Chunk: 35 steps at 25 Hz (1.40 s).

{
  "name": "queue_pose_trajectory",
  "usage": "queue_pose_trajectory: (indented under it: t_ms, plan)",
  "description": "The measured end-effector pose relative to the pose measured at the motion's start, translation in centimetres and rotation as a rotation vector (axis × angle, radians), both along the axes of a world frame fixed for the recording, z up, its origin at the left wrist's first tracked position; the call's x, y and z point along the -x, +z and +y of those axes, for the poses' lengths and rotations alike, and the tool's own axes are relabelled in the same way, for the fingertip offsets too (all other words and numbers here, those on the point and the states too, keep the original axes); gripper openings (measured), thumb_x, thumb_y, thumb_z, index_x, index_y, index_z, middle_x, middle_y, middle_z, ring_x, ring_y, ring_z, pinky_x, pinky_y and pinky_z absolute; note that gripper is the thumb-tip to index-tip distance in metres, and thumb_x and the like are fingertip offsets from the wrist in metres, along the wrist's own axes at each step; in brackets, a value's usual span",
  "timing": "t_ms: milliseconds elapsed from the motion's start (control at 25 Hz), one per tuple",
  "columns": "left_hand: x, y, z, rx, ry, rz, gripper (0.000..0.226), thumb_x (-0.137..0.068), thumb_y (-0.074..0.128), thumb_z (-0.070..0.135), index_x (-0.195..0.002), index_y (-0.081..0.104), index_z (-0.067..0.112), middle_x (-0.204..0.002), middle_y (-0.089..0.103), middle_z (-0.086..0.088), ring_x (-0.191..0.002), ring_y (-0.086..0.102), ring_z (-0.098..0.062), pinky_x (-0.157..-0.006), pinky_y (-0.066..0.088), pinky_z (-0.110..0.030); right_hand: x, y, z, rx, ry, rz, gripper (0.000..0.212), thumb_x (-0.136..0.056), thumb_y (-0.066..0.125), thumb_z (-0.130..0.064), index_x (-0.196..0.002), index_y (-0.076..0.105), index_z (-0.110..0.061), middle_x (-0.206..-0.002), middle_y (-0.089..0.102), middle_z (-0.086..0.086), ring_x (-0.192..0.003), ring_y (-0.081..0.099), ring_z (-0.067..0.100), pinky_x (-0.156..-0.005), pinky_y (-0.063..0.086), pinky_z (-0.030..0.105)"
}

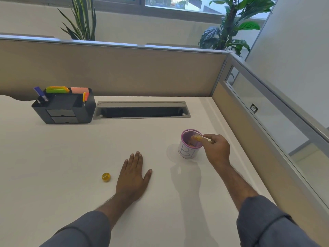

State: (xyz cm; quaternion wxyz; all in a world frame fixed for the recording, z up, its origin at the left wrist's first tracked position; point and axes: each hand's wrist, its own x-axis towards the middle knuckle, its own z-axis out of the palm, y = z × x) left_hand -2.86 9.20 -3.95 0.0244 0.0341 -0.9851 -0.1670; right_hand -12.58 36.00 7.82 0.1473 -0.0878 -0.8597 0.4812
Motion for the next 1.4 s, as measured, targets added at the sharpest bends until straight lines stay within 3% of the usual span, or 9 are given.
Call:
queue_pose_trajectory:
  t_ms: [360, 560, 840, 1000, 1120, 1240, 1400]
  plan:
    - [0.0, 0.1, 0.0, 0.001, 0.000, -0.005, 0.075, -0.097, 0.020, 0.058, -0.155, 0.005, 0.013, -0.166, 0.000, 0.001, -0.152, -0.004, -0.014, -0.123, -0.003, -0.033, 1.0, 0.1, 0.6, 0.003, 0.018, -0.025, 0.021, -0.072, 0.082, -0.031, -0.085, 0.076, -0.016, -0.084, 0.063, -0.002, -0.073, 0.055, 0.005, -0.062, 0.040, 0.019]
    - [0.0, 0.0, 0.0, -0.013, -0.001, 0.002, 0.075, -0.097, 0.021, 0.057, -0.155, 0.007, 0.012, -0.166, 0.003, 0.000, -0.152, -0.002, -0.015, -0.123, -0.001, -0.034, 1.4, 1.0, 0.8, -0.058, 0.161, -0.061, 0.019, -0.072, 0.083, -0.032, -0.086, 0.076, -0.021, -0.081, 0.052, -0.007, -0.073, 0.054, 0.005, -0.062, 0.039, 0.019]
    - [0.0, 0.1, 0.0, -0.010, -0.005, 0.004, 0.074, -0.097, 0.021, 0.056, -0.155, 0.006, 0.012, -0.166, 0.001, -0.001, -0.152, -0.003, -0.015, -0.123, -0.002, -0.034, 1.5, 1.3, 0.4, -0.273, 0.296, -0.081, 0.025, -0.076, 0.079, -0.012, -0.100, 0.075, -0.014, -0.094, 0.049, 0.002, -0.077, 0.051, 0.006, -0.061, 0.037, 0.011]
    - [0.0, 0.0, 0.0, -0.002, -0.009, -0.005, 0.075, -0.097, 0.020, 0.057, -0.155, 0.005, 0.012, -0.166, 0.000, -0.001, -0.152, -0.004, -0.015, -0.123, -0.003, -0.033, 1.5, 1.4, 0.0, -0.349, 0.275, -0.075, 0.024, -0.078, 0.078, -0.017, -0.102, 0.073, -0.015, -0.097, 0.052, 0.004, -0.079, 0.052, 0.012, -0.061, 0.037, 0.013]
    - [0.2, -0.1, 0.0, -0.007, -0.014, -0.028, 0.075, -0.097, 0.021, 0.057, -0.155, 0.003, 0.012, -0.166, -0.002, -0.001, -0.152, -0.006, -0.015, -0.123, -0.004, -0.034, 1.1, 1.6, -0.3, -0.297, 0.216, -0.063, 0.022, -0.082, 0.073, -0.026, -0.102, 0.074, -0.017, -0.094, 0.058, 0.003, -0.081, 0.057, 0.017, -0.063, 0.038, 0.020]
    - [0.6, 0.1, -0.5, -0.071, -0.036, -0.061, 0.076, -0.097, 0.026, 0.058, -0.155, 0.004, 0.014, -0.166, -0.001, 0.001, -0.152, -0.007, -0.014, -0.122, -0.005, -0.032, 0.5, 1.9, -0.9, -0.135, 0.204, -0.025, 0.011, -0.086, 0.069, -0.029, -0.092, 0.074, -0.021, -0.082, 0.068, -0.005, -0.075, 0.061, 0.014, -0.058, 0.042, 0.019]
    - [0.7, 1.1, -2.0, -0.109, -0.025, 0.021, 0.070, -0.095, 0.043, 0.053, -0.152, 0.026, 0.016, -0.164, 0.020, 0.000, -0.152, 0.007, -0.017, -0.123, 0.002, -0.033, -0.1, 2.0, -2.0, 0.127, 0.178, -0.067, 0.018, -0.091, 0.065, -0.022, -0.104, 0.071, -0.013, -0.090, 0.072, 0.003, -0.082, 0.065, 0.022, -0.067, 0.051, 0.029]
